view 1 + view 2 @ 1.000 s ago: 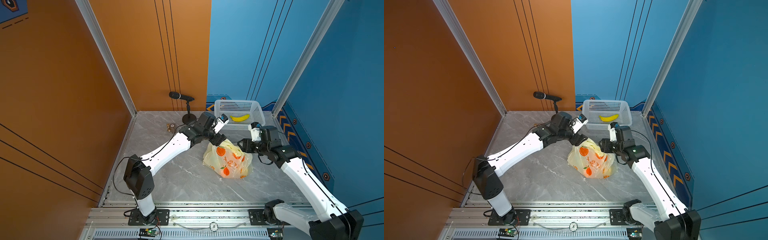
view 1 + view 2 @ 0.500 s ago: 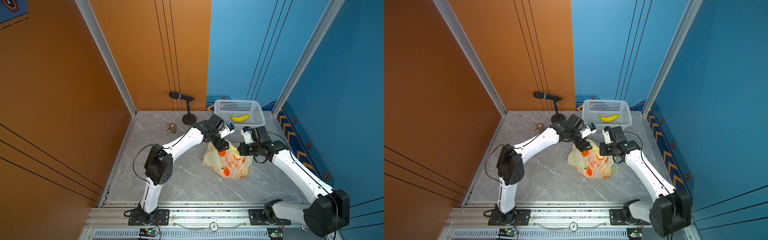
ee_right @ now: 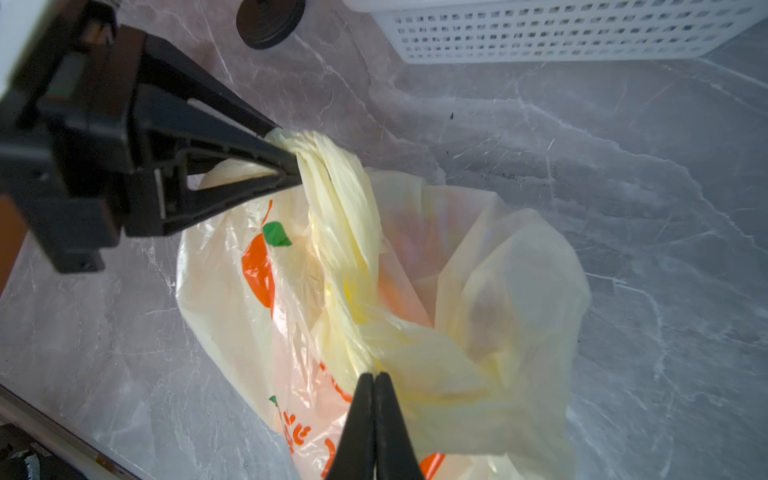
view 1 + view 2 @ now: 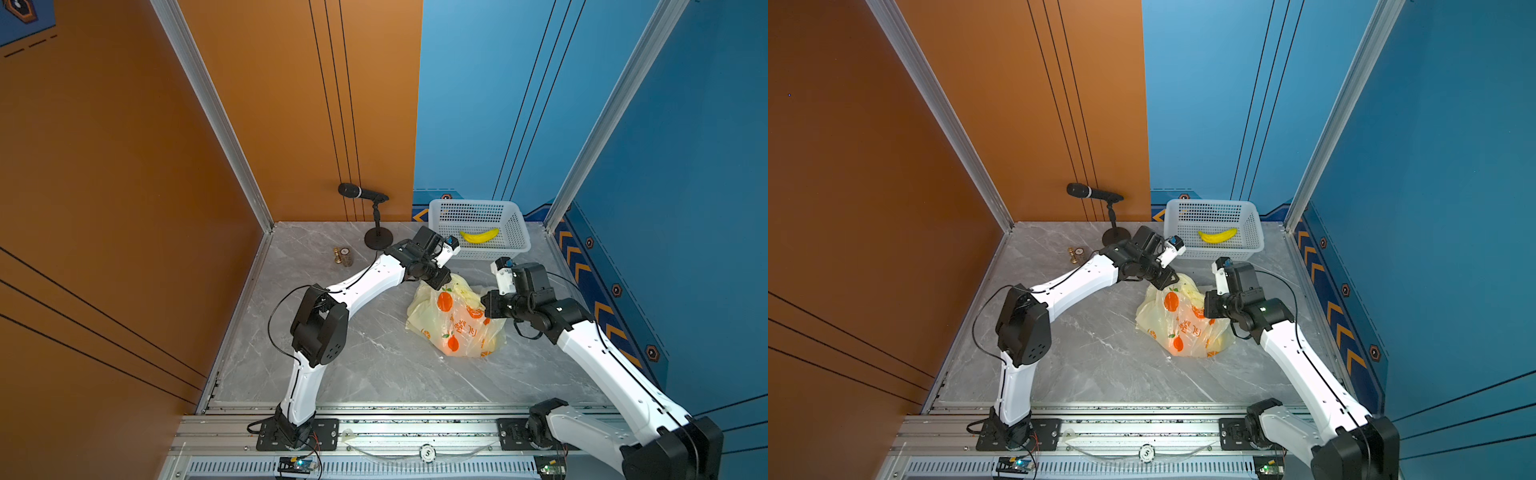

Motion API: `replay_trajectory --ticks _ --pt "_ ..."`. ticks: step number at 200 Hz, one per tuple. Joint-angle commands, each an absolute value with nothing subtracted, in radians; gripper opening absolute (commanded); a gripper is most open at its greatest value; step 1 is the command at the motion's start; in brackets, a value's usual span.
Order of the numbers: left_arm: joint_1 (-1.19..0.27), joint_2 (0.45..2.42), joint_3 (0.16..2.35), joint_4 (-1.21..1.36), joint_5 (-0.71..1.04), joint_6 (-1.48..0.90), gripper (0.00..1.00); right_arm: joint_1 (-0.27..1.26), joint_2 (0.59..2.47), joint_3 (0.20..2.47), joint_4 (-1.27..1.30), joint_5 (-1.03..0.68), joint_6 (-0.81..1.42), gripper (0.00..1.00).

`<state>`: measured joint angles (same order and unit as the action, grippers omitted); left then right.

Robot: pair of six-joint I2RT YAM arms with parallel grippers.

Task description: Untie the knot of the plastic bag and take out the fruit

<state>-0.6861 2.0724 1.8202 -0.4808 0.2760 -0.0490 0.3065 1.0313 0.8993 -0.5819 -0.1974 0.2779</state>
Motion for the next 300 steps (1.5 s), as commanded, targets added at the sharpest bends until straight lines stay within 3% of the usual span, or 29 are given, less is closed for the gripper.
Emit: replay_trajectory --ticks 1,56,96,126,149,174,208,238,270,300 --pt "-0.617 2.04 1.817 -0.353 0.19 -0.257 0.2 0.299 0.963 0.863 -0.564 -0.178 0.301 0.0" --pt "-0.577 2.178 2.067 -0.36 0.312 -0.417 0.21 0.316 0.763 0.775 -0.545 -0.294 0.337 0.0" --pt "-0.601 2.259 2.222 -0.375 0.323 -0.44 0.26 0.439 0.796 0.735 -0.556 -0.424 0.353 0.0" --pt "-0.607 2.286 2.283 -0.402 0.32 -0.44 0.27 0.606 0.856 0.727 -0.537 -0.338 0.333 0.0" --pt "-0.61 2.222 2.201 -0.41 0.281 -0.442 0.29 0.608 0.869 0.771 -0.569 -0.194 0.339 0.09" --pt "-0.633 2.072 2.024 -0.383 0.167 -0.431 0.31 0.554 0.877 0.825 -0.591 -0.108 0.323 0.17" --pt "-0.695 1.864 1.785 -0.373 -0.039 -0.469 0.33 0.378 0.924 0.916 -0.573 -0.197 0.358 0.23" --pt "-0.75 1.724 1.567 -0.257 -0.068 -0.575 0.37 0.189 0.966 0.941 -0.454 -0.308 0.446 0.26" --pt "-0.83 1.712 1.478 -0.128 -0.123 -0.619 0.4 0.065 1.1 0.966 -0.314 -0.399 0.515 0.27" --pt "-0.843 1.785 1.525 -0.144 -0.14 -0.62 0.49 0.067 1.313 1.084 -0.312 -0.511 0.455 0.29"
